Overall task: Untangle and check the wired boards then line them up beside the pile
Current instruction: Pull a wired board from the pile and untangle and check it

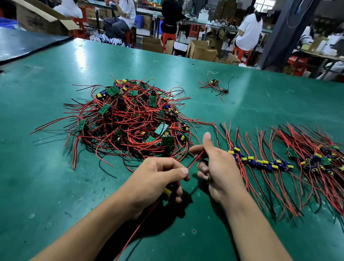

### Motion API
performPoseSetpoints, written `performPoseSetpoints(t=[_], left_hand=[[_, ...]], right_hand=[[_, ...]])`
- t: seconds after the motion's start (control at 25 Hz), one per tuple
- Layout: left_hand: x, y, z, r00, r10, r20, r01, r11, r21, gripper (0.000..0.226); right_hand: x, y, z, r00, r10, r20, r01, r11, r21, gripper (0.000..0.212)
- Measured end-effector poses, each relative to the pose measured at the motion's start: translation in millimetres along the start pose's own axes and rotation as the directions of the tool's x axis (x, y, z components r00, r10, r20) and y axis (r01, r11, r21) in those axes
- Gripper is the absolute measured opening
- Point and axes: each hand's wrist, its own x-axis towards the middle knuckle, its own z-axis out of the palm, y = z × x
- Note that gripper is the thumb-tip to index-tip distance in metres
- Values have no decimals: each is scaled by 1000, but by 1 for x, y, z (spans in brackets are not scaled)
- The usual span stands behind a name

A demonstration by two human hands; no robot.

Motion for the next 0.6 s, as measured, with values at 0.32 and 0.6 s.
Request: performPoseSetpoints(t=[0.32, 0.6], left_hand=[[-3, 1, 0, 999, 19, 35, -20, 999, 29, 15], [1, -1, -1, 998, -20, -53, 15, 996, -87, 17]], right_hand=[[1, -12, -11, 881, 313, 355, -447, 794, 411, 40], [-11, -2, 4, 910, 202, 362, -210, 977, -18, 42]])
